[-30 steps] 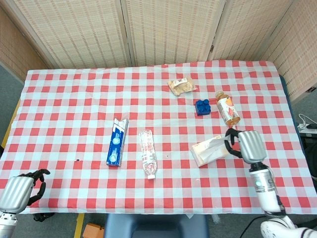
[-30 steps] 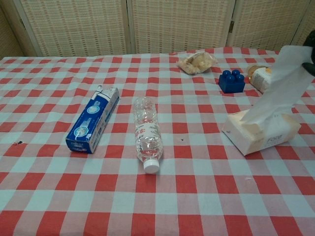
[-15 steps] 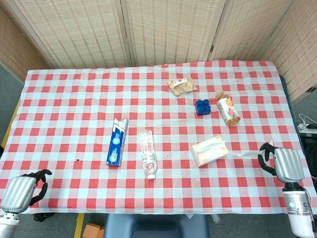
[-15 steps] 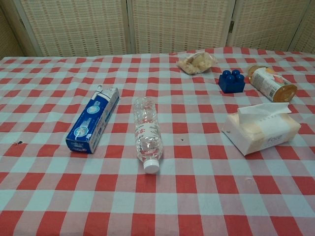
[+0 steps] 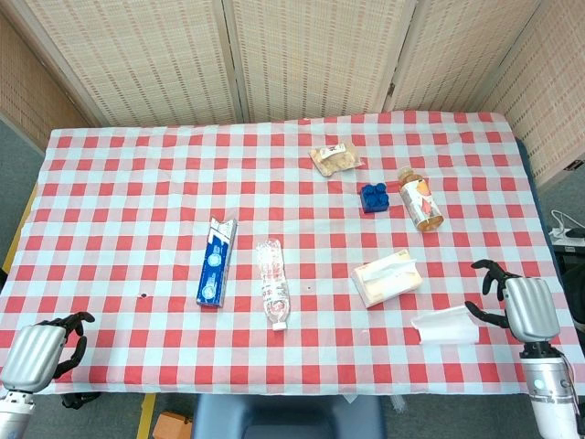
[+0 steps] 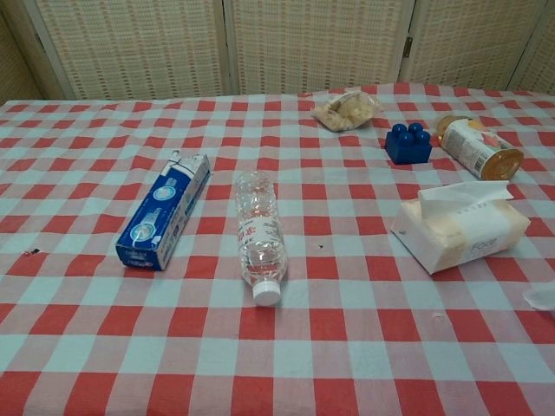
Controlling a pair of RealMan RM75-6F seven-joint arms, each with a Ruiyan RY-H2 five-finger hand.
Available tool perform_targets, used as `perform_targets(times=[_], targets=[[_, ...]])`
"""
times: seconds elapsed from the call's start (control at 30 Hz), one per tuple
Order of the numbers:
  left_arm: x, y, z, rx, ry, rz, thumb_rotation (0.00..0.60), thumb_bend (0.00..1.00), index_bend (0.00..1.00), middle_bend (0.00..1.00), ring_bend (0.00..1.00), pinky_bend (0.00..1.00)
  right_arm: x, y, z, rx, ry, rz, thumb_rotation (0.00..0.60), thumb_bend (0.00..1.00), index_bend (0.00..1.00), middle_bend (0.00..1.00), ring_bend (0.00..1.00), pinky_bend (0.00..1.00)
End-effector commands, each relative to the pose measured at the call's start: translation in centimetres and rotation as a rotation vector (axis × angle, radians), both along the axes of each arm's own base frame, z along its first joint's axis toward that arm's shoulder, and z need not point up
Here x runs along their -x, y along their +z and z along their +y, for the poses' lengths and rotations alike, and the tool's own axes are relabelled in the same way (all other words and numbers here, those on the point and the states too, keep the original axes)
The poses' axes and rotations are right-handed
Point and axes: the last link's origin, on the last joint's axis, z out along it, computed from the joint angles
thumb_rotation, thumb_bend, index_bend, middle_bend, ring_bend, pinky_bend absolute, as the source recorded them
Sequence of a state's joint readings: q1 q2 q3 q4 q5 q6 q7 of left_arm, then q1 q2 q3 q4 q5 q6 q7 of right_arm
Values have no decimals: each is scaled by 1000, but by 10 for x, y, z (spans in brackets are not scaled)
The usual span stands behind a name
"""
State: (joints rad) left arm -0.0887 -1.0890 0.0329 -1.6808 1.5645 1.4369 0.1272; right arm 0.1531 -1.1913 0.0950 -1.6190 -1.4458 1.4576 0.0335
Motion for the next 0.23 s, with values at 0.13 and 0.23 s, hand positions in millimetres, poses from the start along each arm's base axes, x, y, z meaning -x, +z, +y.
perform_targets(times=[0.13,0.23], targets=[[1,0,0,-1,3,-1,600,539,384,503,567,610,-4,-3,2,14,1,-18,600,17,282,607,661,1000],[1,1,0,-1,-1,1,600,539,384,503,567,610,-6,-5,4,13,0,-16,600,17,294,607,661,1000]])
